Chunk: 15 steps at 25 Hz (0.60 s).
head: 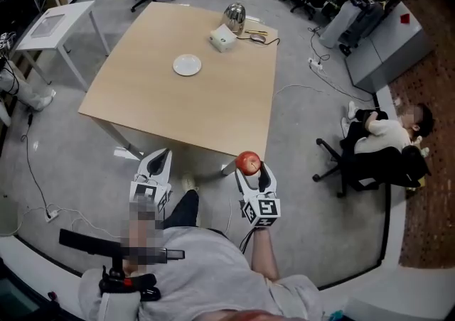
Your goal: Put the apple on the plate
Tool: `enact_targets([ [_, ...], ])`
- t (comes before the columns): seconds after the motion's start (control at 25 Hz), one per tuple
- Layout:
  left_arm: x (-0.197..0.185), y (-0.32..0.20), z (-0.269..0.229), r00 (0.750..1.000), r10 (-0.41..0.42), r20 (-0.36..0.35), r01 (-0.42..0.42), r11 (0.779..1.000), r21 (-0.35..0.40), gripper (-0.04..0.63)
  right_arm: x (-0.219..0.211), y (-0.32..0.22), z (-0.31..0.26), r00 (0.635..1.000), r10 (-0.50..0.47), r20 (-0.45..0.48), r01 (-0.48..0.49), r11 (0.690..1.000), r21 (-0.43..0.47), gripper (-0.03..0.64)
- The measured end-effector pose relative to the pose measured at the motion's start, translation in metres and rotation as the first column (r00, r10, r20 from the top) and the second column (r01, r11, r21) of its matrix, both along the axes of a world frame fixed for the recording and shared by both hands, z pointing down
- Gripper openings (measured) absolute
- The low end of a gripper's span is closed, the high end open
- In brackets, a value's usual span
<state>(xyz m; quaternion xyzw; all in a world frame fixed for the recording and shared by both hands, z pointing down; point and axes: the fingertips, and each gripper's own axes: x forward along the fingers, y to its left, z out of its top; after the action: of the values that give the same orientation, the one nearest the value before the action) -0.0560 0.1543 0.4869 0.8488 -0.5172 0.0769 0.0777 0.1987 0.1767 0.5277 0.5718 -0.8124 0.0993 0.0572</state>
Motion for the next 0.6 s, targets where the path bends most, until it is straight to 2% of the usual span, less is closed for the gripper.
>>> enact_targets([
  [0.28, 0.001, -0.056, 0.001, 1.000, -0.005, -0.019, 0.005, 1.000, -0.002, 0.019, 0.006, -0.054, -0.003, 1.000, 0.003, -0.009, -0.003, 1.000, -0.006, 0.351],
  [0.6, -0.012, -0.101, 0.002, 0.999, -0.030, -0.023, 0.029, 0.999, -0.025, 0.019, -0.014, -0.114, -0.011, 0.999, -0.043, -0.025, 0.042, 0.999, -0.013, 0.351],
])
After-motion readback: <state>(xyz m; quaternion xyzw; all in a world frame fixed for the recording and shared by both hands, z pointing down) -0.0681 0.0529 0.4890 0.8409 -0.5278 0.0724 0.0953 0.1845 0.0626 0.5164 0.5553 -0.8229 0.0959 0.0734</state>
